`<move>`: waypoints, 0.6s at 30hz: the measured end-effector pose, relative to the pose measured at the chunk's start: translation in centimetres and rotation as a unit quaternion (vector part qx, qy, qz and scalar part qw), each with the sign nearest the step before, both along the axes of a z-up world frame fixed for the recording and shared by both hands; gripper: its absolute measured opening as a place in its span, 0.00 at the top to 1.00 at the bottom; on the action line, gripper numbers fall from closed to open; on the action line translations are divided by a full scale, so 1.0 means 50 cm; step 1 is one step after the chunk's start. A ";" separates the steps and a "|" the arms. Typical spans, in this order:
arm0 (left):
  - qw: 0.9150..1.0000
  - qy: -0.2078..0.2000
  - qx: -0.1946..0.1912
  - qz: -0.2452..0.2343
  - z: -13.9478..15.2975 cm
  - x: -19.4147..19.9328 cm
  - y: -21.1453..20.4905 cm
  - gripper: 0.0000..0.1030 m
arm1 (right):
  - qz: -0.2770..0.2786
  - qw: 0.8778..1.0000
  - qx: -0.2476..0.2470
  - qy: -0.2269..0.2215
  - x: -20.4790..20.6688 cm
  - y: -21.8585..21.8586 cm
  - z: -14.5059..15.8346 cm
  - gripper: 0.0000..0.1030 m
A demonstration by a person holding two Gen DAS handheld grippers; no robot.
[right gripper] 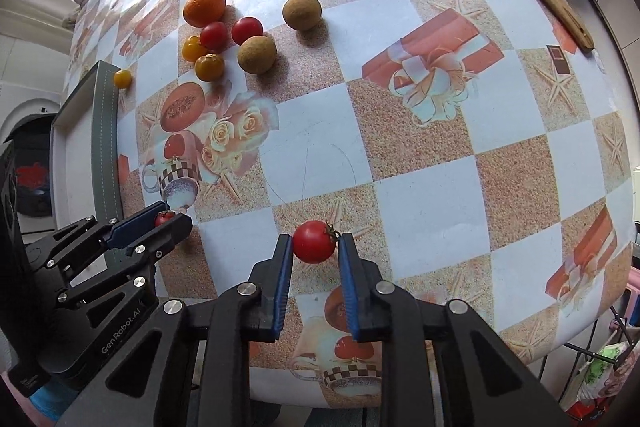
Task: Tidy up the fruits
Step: 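Grasp a red cherry tomato with the left tool while the right tool grasps another, then carry both red cherry tomatoes over the tray and open both tools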
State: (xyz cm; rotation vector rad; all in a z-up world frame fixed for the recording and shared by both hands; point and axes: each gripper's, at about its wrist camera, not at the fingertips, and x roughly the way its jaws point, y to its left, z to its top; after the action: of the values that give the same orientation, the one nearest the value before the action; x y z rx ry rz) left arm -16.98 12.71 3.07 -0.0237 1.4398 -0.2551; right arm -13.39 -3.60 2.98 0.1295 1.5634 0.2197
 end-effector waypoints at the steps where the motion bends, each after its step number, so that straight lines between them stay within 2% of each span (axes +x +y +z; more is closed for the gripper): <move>1: 1.000 -0.002 -0.003 0.004 0.007 -0.004 0.008 0.77 | 0.000 1.000 0.001 -0.002 -0.007 -0.002 0.011 0.76; 5: 1.000 -0.012 -0.008 0.015 0.034 -0.019 0.052 0.77 | 0.004 1.000 0.004 -0.007 -0.033 -0.004 0.040 0.76; 10: 0.999 -0.023 -0.016 0.043 0.080 -0.055 0.118 0.77 | 0.015 1.000 0.006 -0.013 -0.033 0.038 0.053 0.76; 18: 0.995 -0.041 -0.006 0.092 0.091 -0.060 0.206 0.77 | 0.054 0.998 0.010 -0.025 -0.020 0.128 0.073 0.76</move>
State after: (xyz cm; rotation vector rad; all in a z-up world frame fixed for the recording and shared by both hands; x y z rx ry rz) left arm -19.99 23.02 7.63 -0.1534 1.3440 -0.1130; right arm -14.41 2.82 6.64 0.0544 1.5205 0.3210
